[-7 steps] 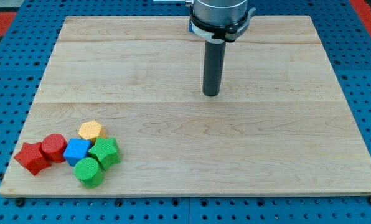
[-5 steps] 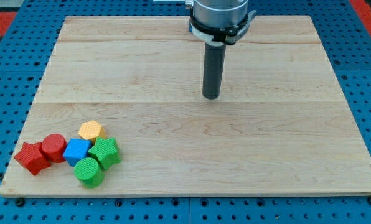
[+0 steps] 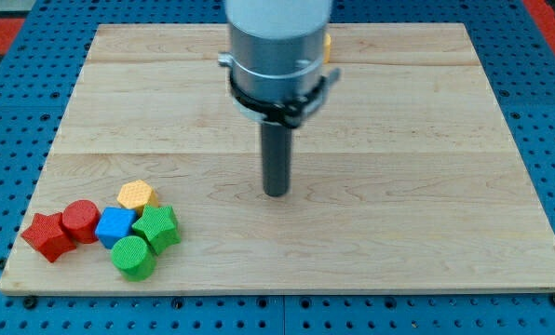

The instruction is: Push the red blocks into the group of blocks

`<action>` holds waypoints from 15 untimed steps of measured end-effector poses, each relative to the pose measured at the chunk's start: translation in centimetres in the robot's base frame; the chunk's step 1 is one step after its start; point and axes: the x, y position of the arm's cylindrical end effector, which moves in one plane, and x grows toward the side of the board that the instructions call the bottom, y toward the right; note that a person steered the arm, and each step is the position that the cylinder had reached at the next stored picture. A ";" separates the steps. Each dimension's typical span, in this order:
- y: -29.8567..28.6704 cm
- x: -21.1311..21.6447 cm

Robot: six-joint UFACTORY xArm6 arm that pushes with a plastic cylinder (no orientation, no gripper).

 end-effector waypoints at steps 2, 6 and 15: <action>-10.4 -3.0; -21.6 -2.3; -25.8 7.8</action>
